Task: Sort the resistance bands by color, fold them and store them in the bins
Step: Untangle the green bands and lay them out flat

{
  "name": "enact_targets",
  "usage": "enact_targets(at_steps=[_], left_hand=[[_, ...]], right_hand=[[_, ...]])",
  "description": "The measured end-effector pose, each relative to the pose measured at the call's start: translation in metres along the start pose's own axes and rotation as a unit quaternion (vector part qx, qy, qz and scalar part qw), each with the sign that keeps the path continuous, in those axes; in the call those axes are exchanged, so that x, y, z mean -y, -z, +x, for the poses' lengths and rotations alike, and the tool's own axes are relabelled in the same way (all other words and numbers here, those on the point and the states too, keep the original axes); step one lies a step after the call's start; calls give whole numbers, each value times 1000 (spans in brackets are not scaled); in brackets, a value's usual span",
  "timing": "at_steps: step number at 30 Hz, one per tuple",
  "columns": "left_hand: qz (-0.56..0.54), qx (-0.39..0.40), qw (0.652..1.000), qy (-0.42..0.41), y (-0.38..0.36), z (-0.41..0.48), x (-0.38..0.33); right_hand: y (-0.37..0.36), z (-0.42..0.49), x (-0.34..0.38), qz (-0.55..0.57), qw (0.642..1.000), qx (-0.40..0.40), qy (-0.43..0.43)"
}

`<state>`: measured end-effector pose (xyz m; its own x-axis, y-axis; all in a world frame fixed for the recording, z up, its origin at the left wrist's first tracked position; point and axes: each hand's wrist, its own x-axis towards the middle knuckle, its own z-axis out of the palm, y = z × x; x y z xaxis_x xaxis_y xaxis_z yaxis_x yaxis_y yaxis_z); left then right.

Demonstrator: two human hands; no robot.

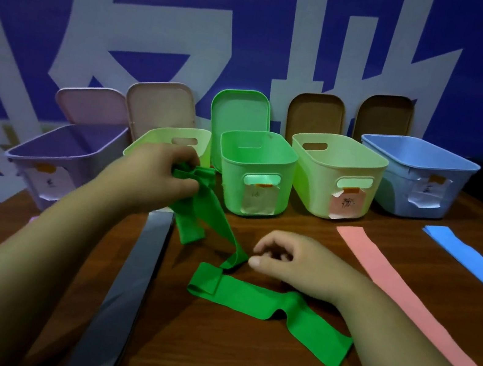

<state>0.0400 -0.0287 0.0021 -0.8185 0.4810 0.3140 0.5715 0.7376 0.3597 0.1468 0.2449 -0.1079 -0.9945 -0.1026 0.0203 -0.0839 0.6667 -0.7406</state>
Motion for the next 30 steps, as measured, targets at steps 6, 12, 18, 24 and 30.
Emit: enact_targets(at_steps=[6,12,18,24,30], left_hand=[[156,64,983,74,7,-17,34],[248,127,956,94,-16,-28,40],[228,187,954,-61,-36,-31,8],[175,259,938,-151,-61,-25,25],[175,250,939,-156,-60,-21,26]], right_hand=[[-5,3,1,-129,989,59,42],[-12,5,5,-104,991,64,57],[-14,-1,11,-93,992,68,60],[-15,4,32,-136,988,79,13],[-16,7,53,-203,969,139,5]])
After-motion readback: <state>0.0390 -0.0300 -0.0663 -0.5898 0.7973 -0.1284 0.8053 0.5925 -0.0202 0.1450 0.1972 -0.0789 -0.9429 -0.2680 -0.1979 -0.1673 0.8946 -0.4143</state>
